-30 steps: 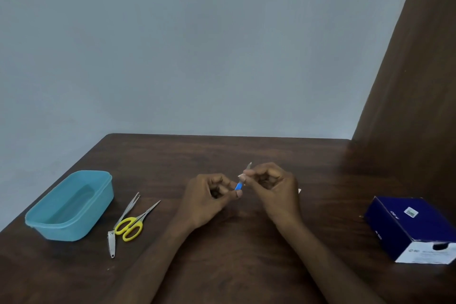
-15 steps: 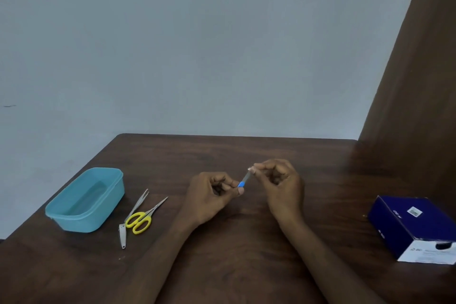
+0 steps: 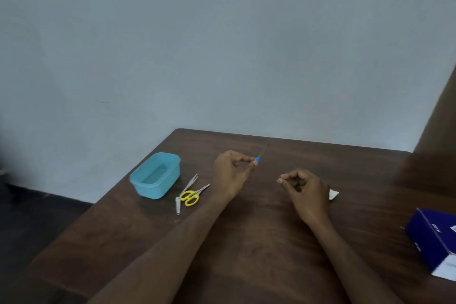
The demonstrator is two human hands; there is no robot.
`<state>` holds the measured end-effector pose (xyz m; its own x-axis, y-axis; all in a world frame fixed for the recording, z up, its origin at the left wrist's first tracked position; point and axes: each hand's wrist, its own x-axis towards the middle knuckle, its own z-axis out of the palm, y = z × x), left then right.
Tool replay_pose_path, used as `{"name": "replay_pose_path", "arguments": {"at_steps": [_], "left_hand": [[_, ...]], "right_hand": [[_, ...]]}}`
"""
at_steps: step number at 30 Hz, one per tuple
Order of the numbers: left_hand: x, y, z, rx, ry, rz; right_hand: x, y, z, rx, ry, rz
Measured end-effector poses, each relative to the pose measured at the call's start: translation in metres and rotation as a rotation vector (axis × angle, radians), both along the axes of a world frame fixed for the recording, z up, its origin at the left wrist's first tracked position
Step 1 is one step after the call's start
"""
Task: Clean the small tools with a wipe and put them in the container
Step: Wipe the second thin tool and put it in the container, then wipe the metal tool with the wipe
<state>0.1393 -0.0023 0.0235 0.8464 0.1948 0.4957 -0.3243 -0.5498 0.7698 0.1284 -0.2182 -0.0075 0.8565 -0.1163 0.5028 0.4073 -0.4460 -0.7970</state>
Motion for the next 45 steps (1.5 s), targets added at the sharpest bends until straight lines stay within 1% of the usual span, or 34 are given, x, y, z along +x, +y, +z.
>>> {"name": "replay_pose_path", "arguments": {"at_steps": [1, 3, 6, 7, 9, 11, 13, 17, 20, 25, 27, 28, 30, 33, 35, 36, 39, 42, 45], "left_hand": [[-0.006, 0.010, 0.009, 0.058, -0.012, 0.096], [-0.021, 0.043, 0.027, 0.176, 0.036, 0.259], [-0.043, 0.118, 0.049, 0.251, 0.139, 0.407], [-0.049, 0.145, 0.056, 0.272, 0.194, 0.459], [-0.060, 0.187, 0.068, 0.328, 0.370, 0.555], [-0.069, 0.212, 0.073, 0.349, 0.571, 0.597], [-0.072, 0.220, 0.070, 0.364, 0.707, 0.599], [-0.070, 0.205, 0.059, 0.506, 0.801, 0.626], [-0.064, 0.194, 0.059, 0.538, 0.860, 0.624], [-0.063, 0.190, 0.066, 0.573, 0.867, 0.624], [-0.062, 0.189, 0.067, 0.628, 0.845, 0.634], [-0.062, 0.188, 0.068, 0.675, 0.797, 0.647], [-0.062, 0.182, 0.068, 0.755, 0.619, 0.637], [-0.064, 0.166, 0.066, 0.763, 0.344, 0.513], [-0.065, 0.151, 0.064, 0.829, 0.272, 0.433], [-0.065, 0.143, 0.062, 0.857, 0.275, 0.397], [-0.060, 0.120, 0.054, 0.951, 0.367, 0.353], [-0.055, 0.100, 0.049, 1.108, 0.446, 0.390], [-0.052, 0.088, 0.048, 1.201, 0.492, 0.412]], "right_hand": [[-0.001, 0.000, 0.000, -0.009, 0.001, 0.008], [-0.002, 0.001, 0.001, -0.033, 0.007, 0.022], [-0.004, 0.006, 0.002, -0.070, -0.002, 0.054], [-0.004, 0.008, 0.002, -0.079, -0.014, 0.060], [-0.004, 0.012, 0.002, -0.102, -0.045, 0.068], [-0.005, 0.015, 0.001, -0.126, -0.058, 0.080], [-0.005, 0.016, 0.001, -0.145, -0.066, 0.097], [-0.006, 0.014, 0.000, -0.190, -0.087, 0.100], [-0.008, 0.011, 0.001, -0.187, -0.092, 0.096], [-0.009, 0.009, 0.004, -0.206, -0.099, 0.097], [-0.009, 0.009, 0.003, -0.211, -0.101, 0.103], [-0.009, 0.009, 0.003, -0.213, -0.107, 0.103], [-0.010, 0.009, 0.004, -0.208, -0.123, 0.099], [-0.011, 0.011, 0.006, -0.200, -0.150, 0.106], [-0.012, 0.012, 0.006, -0.227, -0.161, 0.128], [-0.013, 0.012, 0.006, -0.246, -0.168, 0.142], [-0.011, 0.011, 0.003, -0.283, -0.175, 0.179], [-0.009, 0.011, 0.002, -0.294, -0.176, 0.182], [-0.007, 0.010, 0.001, -0.286, -0.178, 0.173]]}}
